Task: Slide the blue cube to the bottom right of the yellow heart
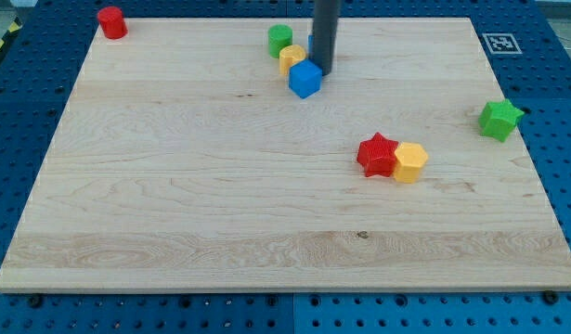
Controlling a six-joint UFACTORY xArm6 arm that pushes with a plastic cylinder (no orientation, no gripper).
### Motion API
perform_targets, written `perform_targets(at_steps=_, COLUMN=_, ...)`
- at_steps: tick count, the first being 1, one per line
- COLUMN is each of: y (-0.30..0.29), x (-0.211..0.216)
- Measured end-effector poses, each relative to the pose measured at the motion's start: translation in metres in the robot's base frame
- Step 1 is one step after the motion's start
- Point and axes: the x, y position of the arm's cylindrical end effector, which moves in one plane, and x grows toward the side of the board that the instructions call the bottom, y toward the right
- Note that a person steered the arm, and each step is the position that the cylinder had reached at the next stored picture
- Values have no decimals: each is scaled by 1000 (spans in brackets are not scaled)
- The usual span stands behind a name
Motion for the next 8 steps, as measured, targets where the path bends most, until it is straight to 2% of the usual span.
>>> perform_targets(at_steps=2, y=-60, x=14)
perform_targets(at_steps=4, y=-77, x=26)
perform_targets(at_steps=7, y=-20, x=14)
perform_targets(at_steps=8, y=-8, x=39)
